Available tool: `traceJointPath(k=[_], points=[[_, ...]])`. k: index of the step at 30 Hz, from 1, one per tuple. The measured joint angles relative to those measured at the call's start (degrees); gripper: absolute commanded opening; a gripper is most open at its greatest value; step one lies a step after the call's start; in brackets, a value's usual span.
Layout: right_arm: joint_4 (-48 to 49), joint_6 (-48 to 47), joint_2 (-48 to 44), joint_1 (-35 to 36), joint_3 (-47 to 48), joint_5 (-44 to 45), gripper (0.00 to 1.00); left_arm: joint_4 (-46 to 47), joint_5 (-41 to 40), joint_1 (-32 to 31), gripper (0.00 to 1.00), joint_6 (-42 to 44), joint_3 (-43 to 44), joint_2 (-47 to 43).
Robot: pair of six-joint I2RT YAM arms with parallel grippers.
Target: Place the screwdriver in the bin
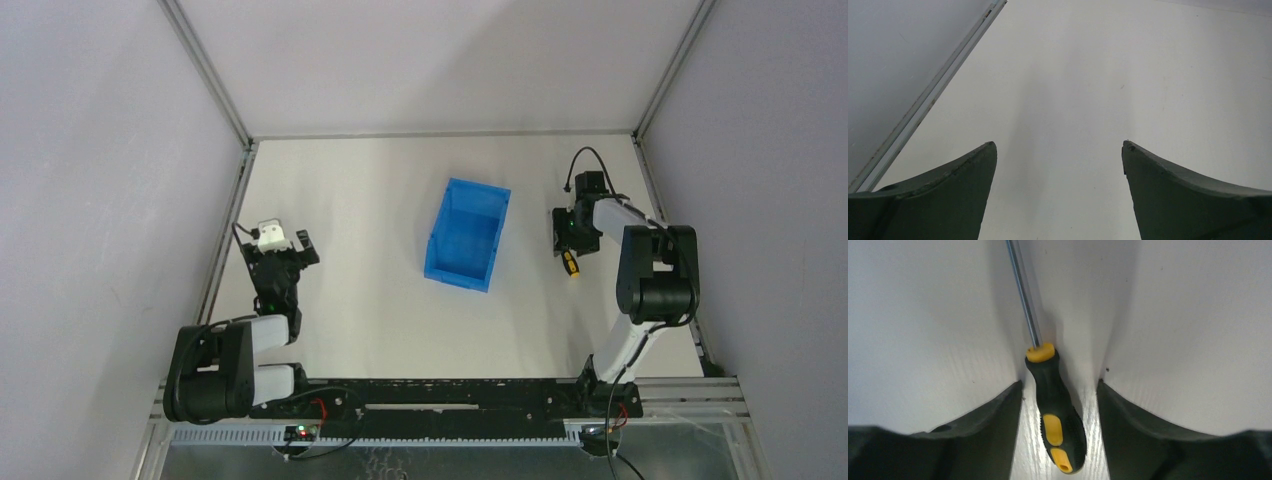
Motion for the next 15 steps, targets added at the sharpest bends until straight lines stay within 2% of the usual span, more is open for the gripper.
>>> traceJointPath(k=[1, 2, 4, 10, 15], points=[[-0.02, -0.2, 0.26, 0.02, 0.17, -0.28, 0.16, -0.02, 0.02, 0.0, 1.0, 0.0, 0.0, 0.0], [-0.07, -0.02, 0.46, 0.02, 0.39, -0.46, 0.08, -0.02, 0.02, 0.0, 1.0, 0.02, 0.0, 0.0], [-0.39, 0.0, 0.48, 0.02, 0.66, -0.85, 0.01, -0.02, 0.02, 0.0, 1.0, 0.0, 0.0, 0.0], [-4.33, 2.62, -1.92, 0.02, 3.26, -0.76, 0.0, -0.02, 0.02, 0.0, 1.0, 0.02, 0.0, 0.0], [-10.75, 6.32, -9.27, 0.11, 12.15, -0.61, 0.0, -0.02, 0.02, 0.0, 1.0, 0.0, 0.0, 0.0]])
